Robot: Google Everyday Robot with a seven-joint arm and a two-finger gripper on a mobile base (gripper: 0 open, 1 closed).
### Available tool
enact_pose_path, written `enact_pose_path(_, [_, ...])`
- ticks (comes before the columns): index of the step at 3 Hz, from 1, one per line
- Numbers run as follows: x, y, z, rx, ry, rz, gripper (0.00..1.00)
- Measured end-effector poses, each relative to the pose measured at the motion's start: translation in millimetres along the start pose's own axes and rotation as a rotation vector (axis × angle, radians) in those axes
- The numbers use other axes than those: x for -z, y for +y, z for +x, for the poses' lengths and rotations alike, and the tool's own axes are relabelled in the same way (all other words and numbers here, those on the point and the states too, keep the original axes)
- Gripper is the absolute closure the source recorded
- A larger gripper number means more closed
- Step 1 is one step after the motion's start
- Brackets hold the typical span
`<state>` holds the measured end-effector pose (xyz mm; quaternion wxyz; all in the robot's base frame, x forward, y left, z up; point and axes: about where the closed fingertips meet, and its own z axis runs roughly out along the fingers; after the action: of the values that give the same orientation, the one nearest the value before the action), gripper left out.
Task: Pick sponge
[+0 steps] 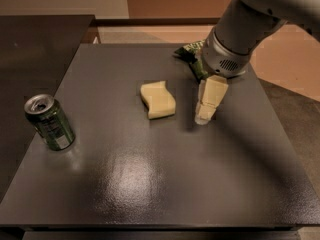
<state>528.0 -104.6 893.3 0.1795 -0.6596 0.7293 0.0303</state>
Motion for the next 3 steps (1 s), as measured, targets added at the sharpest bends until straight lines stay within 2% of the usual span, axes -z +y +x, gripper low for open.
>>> enact_pose_path(3, [-60,-7,-46,0.031,-0.031,-0.079,0.00])
